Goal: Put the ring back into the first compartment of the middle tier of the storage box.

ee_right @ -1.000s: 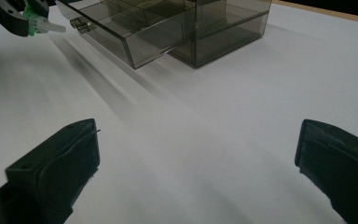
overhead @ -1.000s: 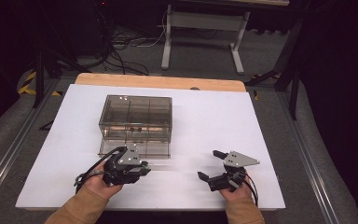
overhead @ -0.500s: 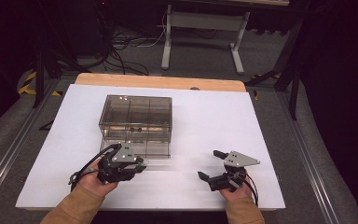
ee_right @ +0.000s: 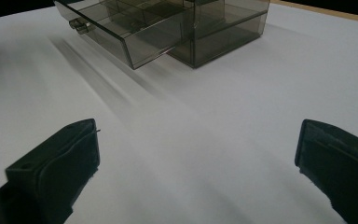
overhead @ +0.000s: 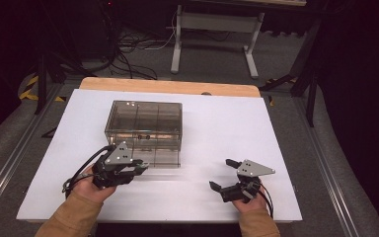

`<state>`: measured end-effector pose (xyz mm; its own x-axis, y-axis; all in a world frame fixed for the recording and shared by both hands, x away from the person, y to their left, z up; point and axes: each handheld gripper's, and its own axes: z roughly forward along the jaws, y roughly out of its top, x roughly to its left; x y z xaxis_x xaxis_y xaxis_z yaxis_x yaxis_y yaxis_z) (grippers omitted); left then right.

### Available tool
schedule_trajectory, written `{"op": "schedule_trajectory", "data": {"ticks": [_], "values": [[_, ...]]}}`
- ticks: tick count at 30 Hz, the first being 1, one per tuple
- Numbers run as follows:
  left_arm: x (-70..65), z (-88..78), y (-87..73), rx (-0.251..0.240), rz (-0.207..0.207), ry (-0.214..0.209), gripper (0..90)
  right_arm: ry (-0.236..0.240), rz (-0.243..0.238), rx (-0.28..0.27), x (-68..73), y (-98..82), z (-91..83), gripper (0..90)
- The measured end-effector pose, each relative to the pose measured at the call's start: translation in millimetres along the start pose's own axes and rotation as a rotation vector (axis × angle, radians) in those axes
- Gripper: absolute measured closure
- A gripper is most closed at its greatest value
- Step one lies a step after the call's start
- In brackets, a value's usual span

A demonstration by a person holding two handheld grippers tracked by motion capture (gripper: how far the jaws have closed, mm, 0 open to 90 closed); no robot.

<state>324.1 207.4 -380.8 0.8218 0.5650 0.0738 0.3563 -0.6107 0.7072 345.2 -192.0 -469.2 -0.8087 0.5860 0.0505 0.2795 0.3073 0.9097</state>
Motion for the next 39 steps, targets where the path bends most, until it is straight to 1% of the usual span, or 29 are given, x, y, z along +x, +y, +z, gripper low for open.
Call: {"op": "schedule_trajectory", "data": {"ticks": [3,4,6,7,11,14,18,25,28,32,33,36,38,39], "values": [[3.0,-3.0,-1.0,-0.004,-0.006,0.008,71.8,0.000,0.000,0.000,0.0,0.0,0.0,0.0],[6.4,-5.4,-2.3,-0.006,-0.015,0.015,71.8,0.000,0.000,0.001,0.1,0.0,0.1,0.0],[8.0,-6.3,-3.1,-0.009,-0.023,0.018,71.8,0.000,0.001,0.001,0.1,0.0,0.2,0.0],[11.5,-8.4,-4.3,-0.009,-0.030,0.024,71.9,-0.001,0.001,0.001,0.1,0.0,0.2,0.0],[15.6,-10.3,-6.1,-0.010,-0.041,0.032,71.8,0.000,0.000,0.001,0.1,0.0,0.2,0.0],[20.7,-12.6,-8.6,-0.010,-0.055,0.048,71.9,-0.001,-0.001,0.002,0.2,0.0,0.2,0.0],[27.1,-14.6,-11.6,-0.011,-0.078,0.055,71.8,-0.002,-0.001,0.001,0.2,0.0,0.1,0.0],[32.7,-16.7,-14.7,-0.014,-0.096,0.069,71.8,-0.002,-0.001,0.002,0.1,0.0,0.2,0.0],[35.7,-17.7,-16.9,-0.017,-0.112,0.088,71.7,-0.001,-0.001,0.002,0.0,0.0,0.2,0.0],[38.6,-18.1,-18.8,-0.017,-0.125,0.098,71.6,-0.001,-0.002,0.002,0.1,0.0,0.2,0.0],[40.2,-18.2,-19.9,-0.019,-0.131,0.107,71.6,0.000,-0.002,0.002,0.0,0.0,0.2,0.0],[42.4,-18.3,-21.4,-0.017,-0.144,0.108,71.6,-0.001,-0.004,0.002,0.1,0.0,0.4,0.0],[44.2,-18.3,-22.7,-0.017,-0.152,0.115,71.6,-0.001,-0.004,0.002,0.1,0.0,0.4,0.0],[45.3,-18.6,-23.4,-0.019,-0.157,0.125,71.6,-0.001,-0.004,0.002,0.0,-0.1,0.4,0.0]]}}
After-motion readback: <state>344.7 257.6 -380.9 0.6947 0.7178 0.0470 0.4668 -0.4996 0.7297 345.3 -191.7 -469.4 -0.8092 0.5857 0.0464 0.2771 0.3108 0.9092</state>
